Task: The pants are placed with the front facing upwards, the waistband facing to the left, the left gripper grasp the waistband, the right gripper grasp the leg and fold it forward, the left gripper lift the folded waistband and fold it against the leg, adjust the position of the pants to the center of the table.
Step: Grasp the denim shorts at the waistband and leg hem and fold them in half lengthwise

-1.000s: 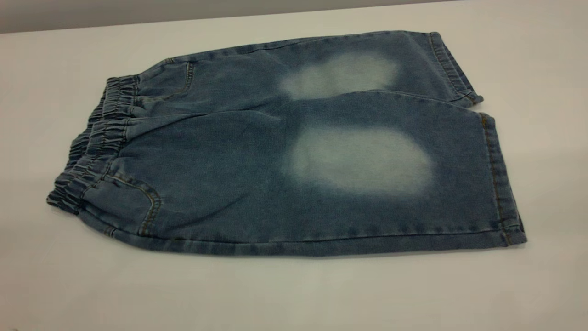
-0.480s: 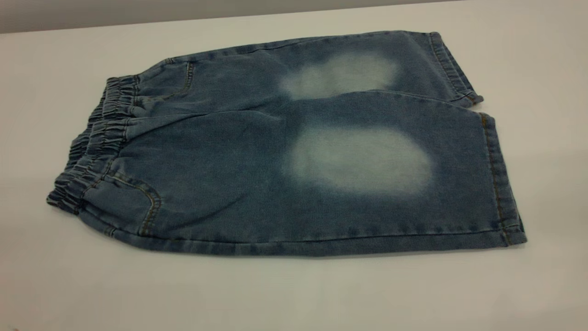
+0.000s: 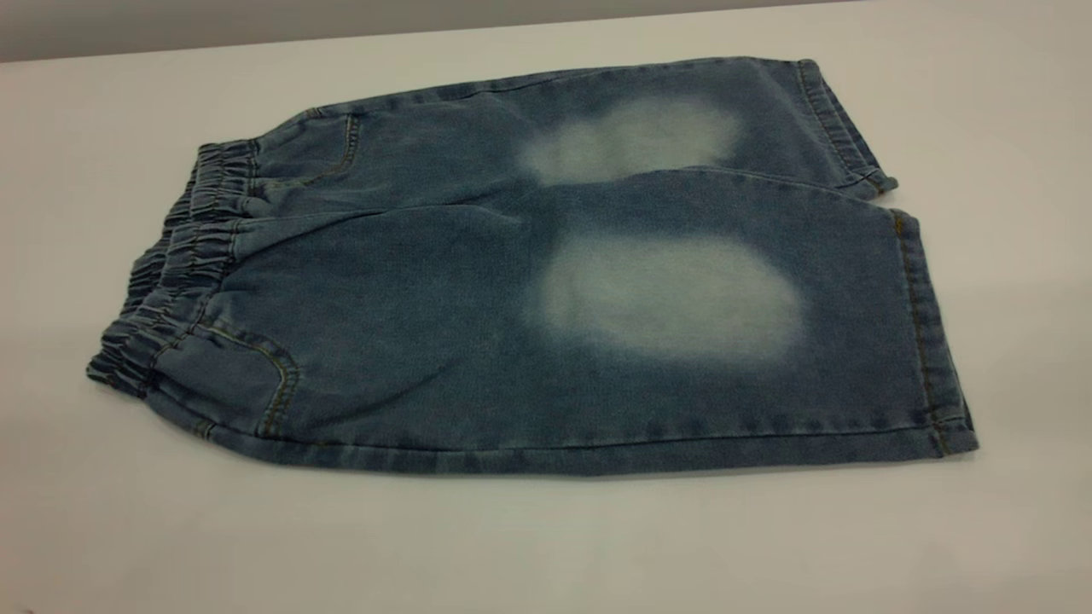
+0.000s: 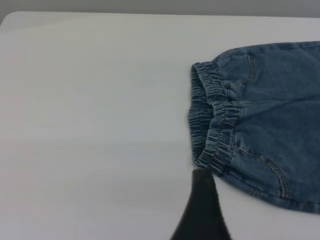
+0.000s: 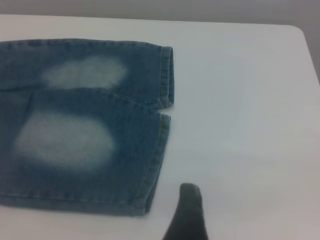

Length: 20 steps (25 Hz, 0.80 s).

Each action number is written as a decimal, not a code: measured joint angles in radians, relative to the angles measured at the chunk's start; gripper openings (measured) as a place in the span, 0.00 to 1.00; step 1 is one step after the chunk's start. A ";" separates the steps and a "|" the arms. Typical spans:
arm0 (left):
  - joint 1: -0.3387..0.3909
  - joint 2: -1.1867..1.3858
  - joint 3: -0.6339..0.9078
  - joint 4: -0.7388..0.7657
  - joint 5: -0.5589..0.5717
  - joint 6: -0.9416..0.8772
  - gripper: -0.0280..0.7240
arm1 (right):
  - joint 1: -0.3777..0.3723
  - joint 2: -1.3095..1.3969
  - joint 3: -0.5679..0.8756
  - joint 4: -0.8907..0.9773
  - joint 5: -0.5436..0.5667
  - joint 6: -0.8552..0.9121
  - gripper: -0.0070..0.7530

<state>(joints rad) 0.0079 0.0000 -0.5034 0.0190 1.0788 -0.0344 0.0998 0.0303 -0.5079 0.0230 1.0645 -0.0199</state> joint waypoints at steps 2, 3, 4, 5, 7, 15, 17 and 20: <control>0.000 0.000 0.000 0.000 0.000 0.000 0.71 | 0.000 0.000 0.000 0.000 0.000 0.000 0.71; 0.000 0.000 0.000 0.000 0.000 0.000 0.71 | 0.000 0.000 0.000 0.000 0.000 0.000 0.71; 0.000 0.000 0.000 0.000 0.000 0.000 0.71 | 0.000 0.000 0.000 0.000 0.000 0.000 0.71; 0.000 0.000 0.000 0.000 0.000 0.000 0.71 | 0.000 0.000 0.000 0.000 0.000 0.000 0.71; 0.000 0.000 0.000 0.000 0.000 0.000 0.71 | 0.000 0.000 0.000 -0.003 -0.001 0.000 0.71; 0.000 0.078 -0.010 0.012 -0.004 -0.055 0.71 | 0.000 0.020 -0.020 -0.001 -0.029 0.033 0.71; 0.000 0.137 -0.028 0.013 -0.036 -0.103 0.71 | 0.000 0.053 -0.047 0.005 -0.064 0.057 0.71; 0.000 0.254 -0.058 0.011 -0.118 -0.160 0.71 | 0.000 0.144 -0.101 0.022 -0.113 0.066 0.71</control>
<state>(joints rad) 0.0079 0.2540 -0.5617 0.0301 0.9605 -0.1940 0.0998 0.1745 -0.6093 0.0447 0.9517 0.0461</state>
